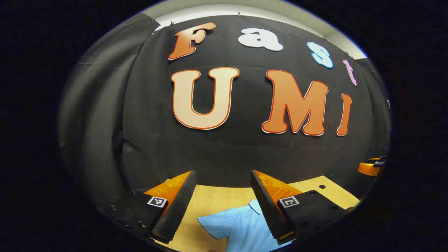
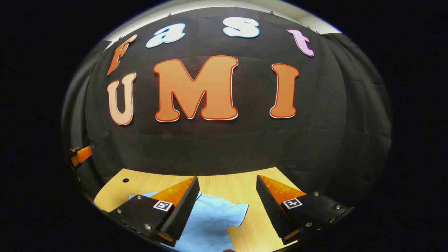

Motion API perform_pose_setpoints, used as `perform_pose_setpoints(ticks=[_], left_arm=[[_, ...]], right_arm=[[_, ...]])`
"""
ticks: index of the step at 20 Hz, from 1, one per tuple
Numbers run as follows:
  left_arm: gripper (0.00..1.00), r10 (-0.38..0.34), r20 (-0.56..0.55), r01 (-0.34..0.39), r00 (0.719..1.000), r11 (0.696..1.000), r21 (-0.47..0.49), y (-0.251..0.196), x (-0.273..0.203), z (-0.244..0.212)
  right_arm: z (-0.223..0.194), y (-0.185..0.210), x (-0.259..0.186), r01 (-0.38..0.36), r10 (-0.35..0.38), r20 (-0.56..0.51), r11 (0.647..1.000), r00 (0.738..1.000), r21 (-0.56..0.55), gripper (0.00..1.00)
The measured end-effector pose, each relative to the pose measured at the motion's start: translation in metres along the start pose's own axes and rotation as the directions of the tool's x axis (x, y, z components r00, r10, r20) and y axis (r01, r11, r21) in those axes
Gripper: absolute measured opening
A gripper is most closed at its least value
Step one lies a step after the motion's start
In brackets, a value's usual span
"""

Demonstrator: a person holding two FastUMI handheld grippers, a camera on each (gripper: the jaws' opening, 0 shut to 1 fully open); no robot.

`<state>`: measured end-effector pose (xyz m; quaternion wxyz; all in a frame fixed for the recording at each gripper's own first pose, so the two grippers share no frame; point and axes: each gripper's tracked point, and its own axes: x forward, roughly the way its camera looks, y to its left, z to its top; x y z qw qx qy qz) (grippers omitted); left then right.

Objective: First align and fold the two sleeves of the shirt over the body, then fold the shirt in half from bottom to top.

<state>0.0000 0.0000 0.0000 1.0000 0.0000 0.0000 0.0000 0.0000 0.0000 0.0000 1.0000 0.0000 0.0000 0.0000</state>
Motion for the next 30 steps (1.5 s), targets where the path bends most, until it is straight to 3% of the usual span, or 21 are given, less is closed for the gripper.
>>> perform_pose_setpoints(ticks=[16,22,26,30], left_arm=[[1.0,0.0,0.004,0.0,1.0,1.0,0.012,0.011,0.003,0.0],[1.0,0.005,-0.004,-0.005,1.0,1.0,0.02,0.014,0.01,-0.003],[1.0,0.006,-0.004,-0.006,1.0,0.999,0.034,0.014,0.017,-0.006],[1.0,0.006,-0.007,-0.006,1.0,0.999,0.042,0.018,0.025,-0.008]], right_arm=[[-0.009,0.005,0.003,0.02,-0.021,-0.036,1.0,0.999,-0.017,0.98],[-0.024,0.002,0.015,0.029,-0.032,-0.105,0.999,0.994,-0.027,0.98],[-0.041,-0.006,0.036,0.047,-0.049,-0.185,0.999,0.982,-0.016,0.98],[-0.078,-0.019,0.062,0.074,-0.061,-0.346,0.997,0.936,0.024,0.99]])
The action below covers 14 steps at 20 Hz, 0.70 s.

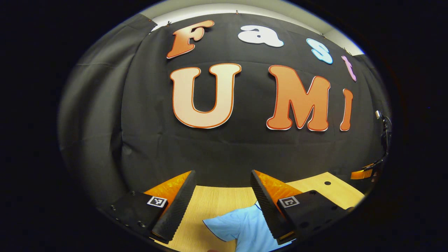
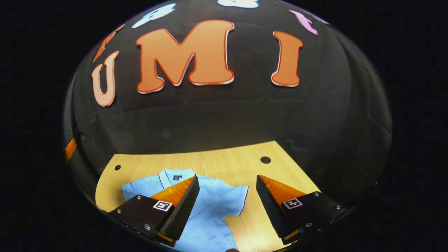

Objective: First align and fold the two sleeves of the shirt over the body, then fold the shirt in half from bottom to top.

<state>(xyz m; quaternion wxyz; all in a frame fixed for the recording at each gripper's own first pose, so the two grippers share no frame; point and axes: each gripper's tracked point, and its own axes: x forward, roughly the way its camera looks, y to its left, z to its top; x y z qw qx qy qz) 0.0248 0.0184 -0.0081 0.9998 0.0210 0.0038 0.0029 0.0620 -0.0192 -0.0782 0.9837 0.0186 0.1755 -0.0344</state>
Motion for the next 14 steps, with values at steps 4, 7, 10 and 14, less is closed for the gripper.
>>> perform_pose_setpoints(ticks=[4,7,10,14], left_arm=[[1.0,0.009,-0.016,-0.009,1.0,1.0,-0.002,0.009,0.012,-0.01],[1.0,0.017,-0.033,-0.017,0.999,1.0,-0.004,0.017,0.02,-0.019],[1.0,0.024,-0.052,-0.025,0.998,1.0,-0.002,0.021,0.029,-0.028],[1.0,0.038,-0.078,-0.038,0.996,0.999,-0.005,0.028,0.037,-0.039]], right_arm=[[-0.038,-0.017,0.051,0.035,-0.028,-0.199,0.999,0.98,0.032,0.98],[-0.077,-0.034,0.091,0.081,-0.069,-0.358,0.997,0.931,0.016,0.98],[-0.111,-0.046,0.12,0.122,-0.106,-0.479,0.993,0.871,0.002,0.99],[-0.143,-0.058,0.144,0.16,-0.128,-0.584,0.987,0.802,0.004,0.99]])
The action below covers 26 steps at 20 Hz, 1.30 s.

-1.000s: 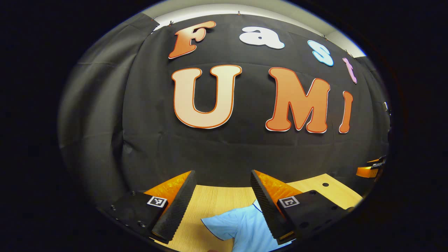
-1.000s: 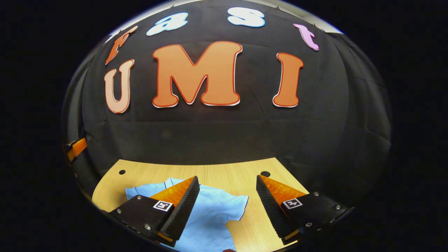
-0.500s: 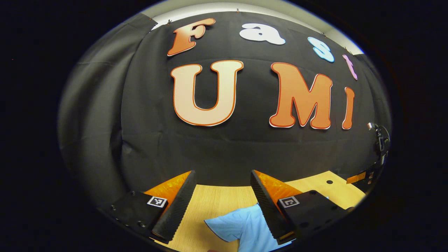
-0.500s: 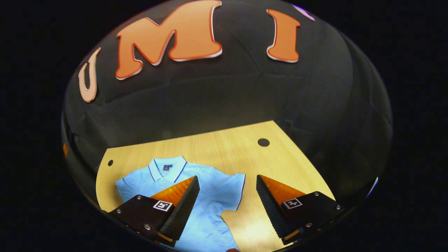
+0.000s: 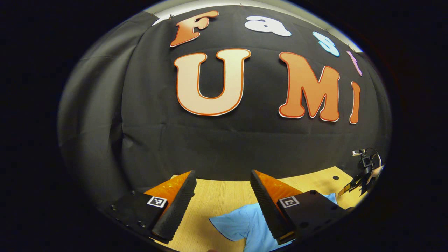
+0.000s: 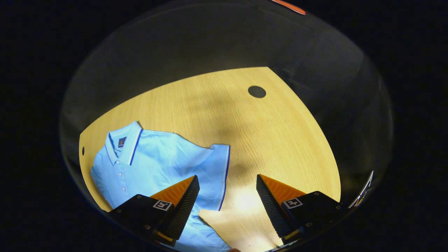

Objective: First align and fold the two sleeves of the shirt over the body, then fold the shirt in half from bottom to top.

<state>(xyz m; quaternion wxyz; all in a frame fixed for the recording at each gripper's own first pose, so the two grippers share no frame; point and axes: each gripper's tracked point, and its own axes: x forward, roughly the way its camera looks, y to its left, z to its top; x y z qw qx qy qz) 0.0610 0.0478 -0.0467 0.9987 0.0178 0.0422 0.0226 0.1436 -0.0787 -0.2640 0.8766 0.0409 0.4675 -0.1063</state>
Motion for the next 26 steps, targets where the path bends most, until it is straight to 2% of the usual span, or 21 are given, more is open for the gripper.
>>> perform_pose_setpoints(ticks=[8,10,11,12,16,17,18,19,21,22,23,24,25,26], left_arm=[[1.0,0.015,-0.045,-0.016,0.999,1.0,-0.021,0.005,0.011,-0.02],[1.0,0.017,-0.045,-0.018,0.999,1.0,-0.015,0.004,0.013,-0.02],[1.0,0.018,-0.045,-0.019,0.999,1.0,-0.015,0.004,0.013,-0.019],[1.0,0.017,-0.047,-0.017,0.999,1.0,-0.016,0.003,0.013,-0.019],[1.0,0.017,-0.054,-0.018,0.998,1.0,-0.02,0.002,0.014,-0.022],[1.0,0.019,-0.054,-0.02,0.998,1.0,-0.02,0.003,0.014,-0.023],[1.0,0.021,-0.056,-0.022,0.998,1.0,-0.02,0.002,0.015,-0.024],[1.0,0.02,-0.058,-0.021,0.998,1.0,-0.022,0.003,0.014,-0.024],[1.0,0.02,-0.063,-0.022,0.998,0.999,-0.031,0.003,0.013,-0.025],[1.0,0.019,-0.064,-0.022,0.998,0.999,-0.039,0.003,0.013,-0.026],[1.0,0.019,-0.065,-0.022,0.998,0.999,-0.046,0.002,0.013,-0.028],[1.0,0.019,-0.067,-0.023,0.998,0.998,-0.05,0.003,0.012,-0.029],[1.0,0.021,-0.067,-0.024,0.998,0.998,-0.052,0.004,0.011,-0.029],[1.0,0.022,-0.067,-0.026,0.998,0.998,-0.053,0.005,0.011,-0.028]], right_arm=[[-0.016,0.001,0.027,0.021,-0.018,-0.11,0.999,0.994,0.031,0.97],[-0.016,0.001,0.032,0.02,-0.016,-0.113,0.999,0.994,0.033,0.93],[-0.018,-0.001,0.032,0.025,-0.021,-0.12,0.999,0.993,0.037,0.82],[-0.017,0.0,0.032,0.02,-0.015,-0.126,0.999,0.992,0.042,0.87],[-0.022,-0.006,0.032,0.012,-0.006,-0.152,0.999,0.988,0.039,0.72],[-0.023,-0.007,0.029,0.002,0.005,-0.161,0.999,0.987,0.044,0.62],[-0.019,-0.01,0.031,0.007,0.002,-0.156,0.998,0.988,0.059,0.69],[-0.02,-0.009,0.031,0.005,0.006,-0.162,0.997,0.987,0.072,0.58],[-0.019,-0.01,0.032,-0.003,0.015,-0.16,0.997,0.987,0.079,0.53],[-0.017,-0.013,0.031,-0.007,0.018,-0.16,0.998,0.987,0.07,0.55],[-0.016,-0.017,0.029,-0.005,0.018,-0.162,0.997,0.987,0.078,0.42],[-0.014,-0.021,0.028,-0.001,0.016,-0.164,0.996,0.986,0.093,0.34],[-0.013,-0.027,0.026,0.003,0.015,-0.161,0.994,0.987,0.109,0.18],[-0.011,-0.028,0.025,0.005,0.014,-0.155,0.992,0.988,0.126,0.11]])
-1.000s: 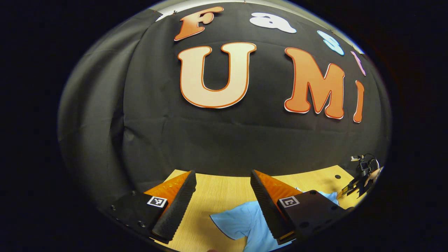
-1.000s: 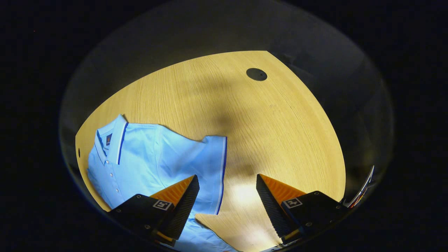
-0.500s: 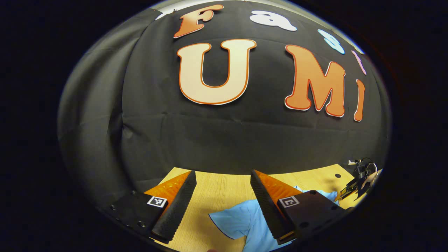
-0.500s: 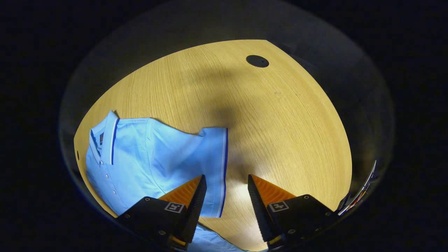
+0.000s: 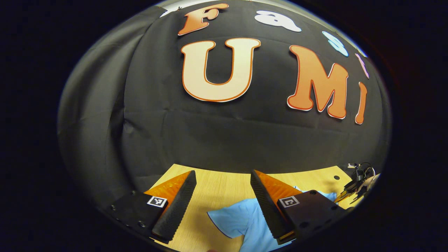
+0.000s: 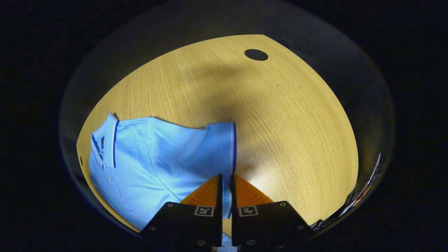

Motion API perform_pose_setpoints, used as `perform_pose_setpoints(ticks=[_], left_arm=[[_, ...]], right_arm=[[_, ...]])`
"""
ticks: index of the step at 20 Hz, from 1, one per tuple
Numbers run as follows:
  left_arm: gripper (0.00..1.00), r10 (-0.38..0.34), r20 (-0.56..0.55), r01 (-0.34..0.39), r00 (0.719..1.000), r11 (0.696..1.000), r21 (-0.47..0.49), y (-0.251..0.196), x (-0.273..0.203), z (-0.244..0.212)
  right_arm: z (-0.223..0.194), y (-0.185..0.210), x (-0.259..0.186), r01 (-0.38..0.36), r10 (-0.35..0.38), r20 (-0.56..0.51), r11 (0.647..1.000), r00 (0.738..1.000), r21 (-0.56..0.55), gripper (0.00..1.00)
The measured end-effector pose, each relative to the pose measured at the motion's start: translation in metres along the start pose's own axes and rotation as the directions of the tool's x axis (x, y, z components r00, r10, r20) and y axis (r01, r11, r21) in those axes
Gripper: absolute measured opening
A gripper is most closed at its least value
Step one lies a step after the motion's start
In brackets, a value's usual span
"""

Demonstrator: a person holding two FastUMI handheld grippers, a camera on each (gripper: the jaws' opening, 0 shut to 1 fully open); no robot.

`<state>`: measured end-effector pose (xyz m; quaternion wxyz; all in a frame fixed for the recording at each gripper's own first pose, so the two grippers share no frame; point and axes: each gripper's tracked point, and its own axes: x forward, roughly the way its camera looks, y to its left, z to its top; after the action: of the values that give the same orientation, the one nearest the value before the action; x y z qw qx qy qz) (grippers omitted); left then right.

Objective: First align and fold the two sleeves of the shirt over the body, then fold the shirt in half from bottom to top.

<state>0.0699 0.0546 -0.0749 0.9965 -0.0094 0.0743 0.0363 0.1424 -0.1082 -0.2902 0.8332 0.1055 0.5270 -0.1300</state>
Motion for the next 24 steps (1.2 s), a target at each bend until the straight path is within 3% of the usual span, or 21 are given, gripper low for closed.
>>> perform_pose_setpoints(ticks=[1,3,9,13,24], left_arm=[[1.0,0.001,0.0,-0.001,1.0,1.0,0.0,0.001,-0.001,-0.001],[1.0,0.006,-0.008,-0.006,1.0,1.0,0.0,0.007,-0.004,-0.005],[1.0,0.025,-0.022,-0.026,0.999,1.0,-0.001,0.031,-0.015,-0.008],[1.0,0.024,-0.031,-0.024,0.999,1.0,-0.014,0.044,-0.019,-0.012],[1.0,0.036,-0.053,-0.037,0.998,0.999,-0.008,0.077,-0.026,-0.023]], right_arm=[[-0.002,0.002,0.001,0.0,0.0,0.009,1.0,1.0,0.011,0.04],[-0.004,0.007,0.002,-0.013,0.014,0.026,1.0,1.0,-0.014,0.01],[0.011,0.051,-0.044,-0.11,0.118,0.156,0.992,0.981,-0.059,0.01],[0.008,0.096,-0.081,-0.165,0.199,0.22,0.973,0.955,-0.162,0.0],[-0.059,0.21,-0.109,-0.289,0.366,0.162,0.885,0.916,-0.365,0.0]])
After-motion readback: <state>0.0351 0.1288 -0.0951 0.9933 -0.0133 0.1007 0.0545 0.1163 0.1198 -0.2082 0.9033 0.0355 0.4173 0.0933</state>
